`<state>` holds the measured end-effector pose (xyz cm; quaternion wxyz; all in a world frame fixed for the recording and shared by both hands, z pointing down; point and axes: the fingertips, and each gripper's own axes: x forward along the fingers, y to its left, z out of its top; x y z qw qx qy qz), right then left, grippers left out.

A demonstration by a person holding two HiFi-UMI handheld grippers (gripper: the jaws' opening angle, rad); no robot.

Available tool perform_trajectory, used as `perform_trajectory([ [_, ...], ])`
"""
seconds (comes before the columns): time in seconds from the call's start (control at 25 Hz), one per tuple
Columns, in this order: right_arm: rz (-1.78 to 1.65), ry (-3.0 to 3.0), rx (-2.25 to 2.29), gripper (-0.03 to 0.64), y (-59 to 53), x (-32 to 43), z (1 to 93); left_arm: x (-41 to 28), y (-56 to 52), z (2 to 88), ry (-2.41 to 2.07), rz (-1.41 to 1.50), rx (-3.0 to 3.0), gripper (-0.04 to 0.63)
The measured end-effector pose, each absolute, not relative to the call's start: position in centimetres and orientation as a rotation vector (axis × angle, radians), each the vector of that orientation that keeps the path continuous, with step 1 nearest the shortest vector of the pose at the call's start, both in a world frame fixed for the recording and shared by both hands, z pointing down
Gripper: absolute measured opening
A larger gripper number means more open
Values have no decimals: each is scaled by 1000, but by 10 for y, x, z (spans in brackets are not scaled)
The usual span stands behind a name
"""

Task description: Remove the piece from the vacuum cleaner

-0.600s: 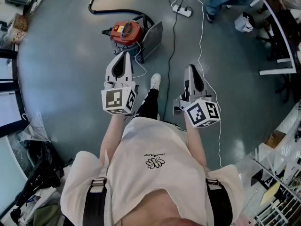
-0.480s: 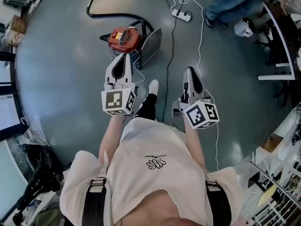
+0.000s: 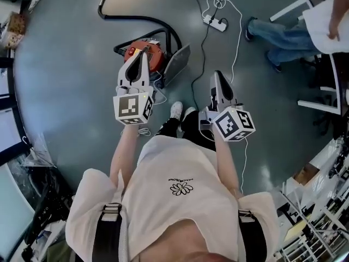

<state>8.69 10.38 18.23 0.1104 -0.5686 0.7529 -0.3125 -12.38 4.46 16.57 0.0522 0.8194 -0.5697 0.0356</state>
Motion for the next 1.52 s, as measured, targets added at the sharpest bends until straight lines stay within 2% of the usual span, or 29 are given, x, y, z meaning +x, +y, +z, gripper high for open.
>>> perform_trajectory([
  [0.24, -1015, 2208, -1712, 22, 38, 92, 230, -124, 3, 226, -1724, 328, 2426, 0],
  [0.28, -1047, 2224, -1721, 94, 25, 94, 244, -123, -4, 242, -1713, 371, 2404, 0],
  [0.48, -1232, 2331, -1742, 213, -49, 90, 345, -119, -52, 352, -1609, 622, 2312, 0],
  [0.6, -1414, 2317, -1755, 267, -85, 79, 434, -114, -75, 452, -1439, 913, 2283, 1],
  [0.76, -1750, 2153, -1776, 272, -107, 71, 560, -123, -79, 578, -1150, 1323, 2183, 1],
  [0.96, -2039, 1903, -1780, 272, -121, 61, 674, -151, -86, 669, -941, 1570, 1989, 1],
  [1.12, -2151, 1743, -1796, 272, -121, 55, 714, -154, -77, 692, -798, 1766, 1976, 1],
  [1.52, -2200, 1716, -1865, 272, -133, 40, 745, -158, -74, 714, -747, 1832, 1898, 1],
])
